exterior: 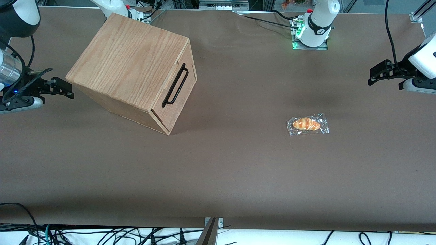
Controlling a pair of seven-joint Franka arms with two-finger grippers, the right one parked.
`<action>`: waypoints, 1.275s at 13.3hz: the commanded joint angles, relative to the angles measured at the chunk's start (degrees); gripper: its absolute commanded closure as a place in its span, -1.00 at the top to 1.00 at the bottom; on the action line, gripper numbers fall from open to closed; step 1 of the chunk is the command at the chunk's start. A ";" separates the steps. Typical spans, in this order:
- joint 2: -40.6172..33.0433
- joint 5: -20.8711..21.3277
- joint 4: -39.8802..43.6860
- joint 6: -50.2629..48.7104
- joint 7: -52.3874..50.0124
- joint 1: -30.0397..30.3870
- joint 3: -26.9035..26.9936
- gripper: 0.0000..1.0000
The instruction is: Open top drawer with left arm
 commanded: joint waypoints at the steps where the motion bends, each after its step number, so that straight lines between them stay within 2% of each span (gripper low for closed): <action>1: -0.15 1.39 0.35 0.15 1.07 0.08 -0.08 1.00; 4: 0.37 0.07 0.27 -0.46 0.89 -0.36 -0.17 1.00; 5: 1.16 -1.59 0.27 -1.69 0.98 -0.62 -0.17 1.00; 7: 3.61 -6.32 0.35 -2.31 1.07 -1.85 -1.31 1.00; 10: 8.80 -16.25 0.44 -1.53 0.28 -3.34 -3.42 1.00; 13: 13.37 -17.86 0.71 1.44 -0.43 -8.08 -7.02 1.00; 17: 18.64 -26.72 2.89 9.18 -2.60 -16.77 -7.73 1.00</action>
